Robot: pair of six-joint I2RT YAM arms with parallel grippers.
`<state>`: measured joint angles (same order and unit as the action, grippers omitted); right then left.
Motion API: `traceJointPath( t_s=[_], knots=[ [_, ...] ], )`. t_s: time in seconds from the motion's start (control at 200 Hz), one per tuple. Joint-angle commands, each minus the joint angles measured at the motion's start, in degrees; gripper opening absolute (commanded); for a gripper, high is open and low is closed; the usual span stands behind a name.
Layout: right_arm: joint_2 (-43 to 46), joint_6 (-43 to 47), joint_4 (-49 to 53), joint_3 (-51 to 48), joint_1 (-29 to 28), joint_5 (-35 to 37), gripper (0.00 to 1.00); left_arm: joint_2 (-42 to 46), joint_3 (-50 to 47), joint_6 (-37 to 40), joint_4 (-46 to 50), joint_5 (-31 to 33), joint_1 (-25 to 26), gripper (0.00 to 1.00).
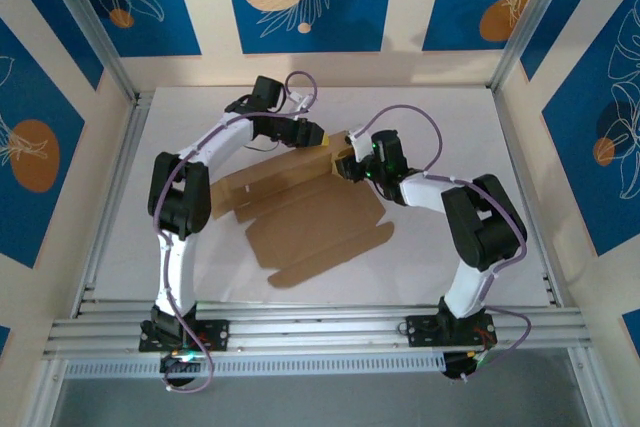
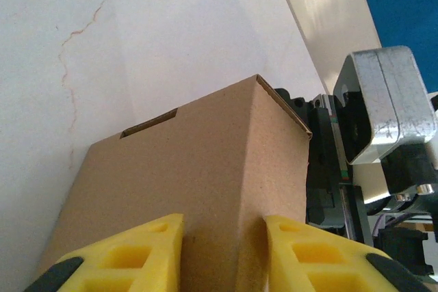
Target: Fold the paper box
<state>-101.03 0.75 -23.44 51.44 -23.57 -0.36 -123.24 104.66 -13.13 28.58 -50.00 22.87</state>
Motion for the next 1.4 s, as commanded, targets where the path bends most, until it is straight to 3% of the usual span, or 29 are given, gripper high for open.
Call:
traceJointPath(
  t_s=[0.0,0.325,0.755,0.98,1.135,1.256,1.396],
  knots=[
    [0.2,-2.1,1.8,-3.9,-3.4,-5.2,0.43,-2.8,-0.8,-0.5,-0.6,1.3,0.2,0.31],
    [-1.8,-2.7,-6.6,-7.7,-3.7,-3.6,0.52,-2.3,-1.8,0.5,-0.9,-1.2,0.3,0.29],
    [-6.3,-5.2,-5.8,-4.8,-3.0,-3.4,0.37,-3.4,-1.9,-1.1,-2.5,-5.1,0.2,0.27],
    [-7.6,-4.7,-2.2,-2.2,-5.3,5.4,0.26,-2.8,-4.6,-6.5,-8.4,-7.7,0.4,0.27],
    [-8.5,-4.1,-1.5,-1.2,-8.1,15.9,0.18,-1.3,-7.4,-11.0,-13.6,-8.8,1.0,0.26],
    [-9.7,-3.5,0.5,0.9,-10.1,25.7,0.12,-0.3,-10.4,-17.6,-20.9,-10.4,1.5,0.26],
    [-10.9,-0.9,1.0,3.4,-11.5,32.1,0.10,0.6,-16.0,-28.9,-35.2,-12.5,1.6,0.25]
  ],
)
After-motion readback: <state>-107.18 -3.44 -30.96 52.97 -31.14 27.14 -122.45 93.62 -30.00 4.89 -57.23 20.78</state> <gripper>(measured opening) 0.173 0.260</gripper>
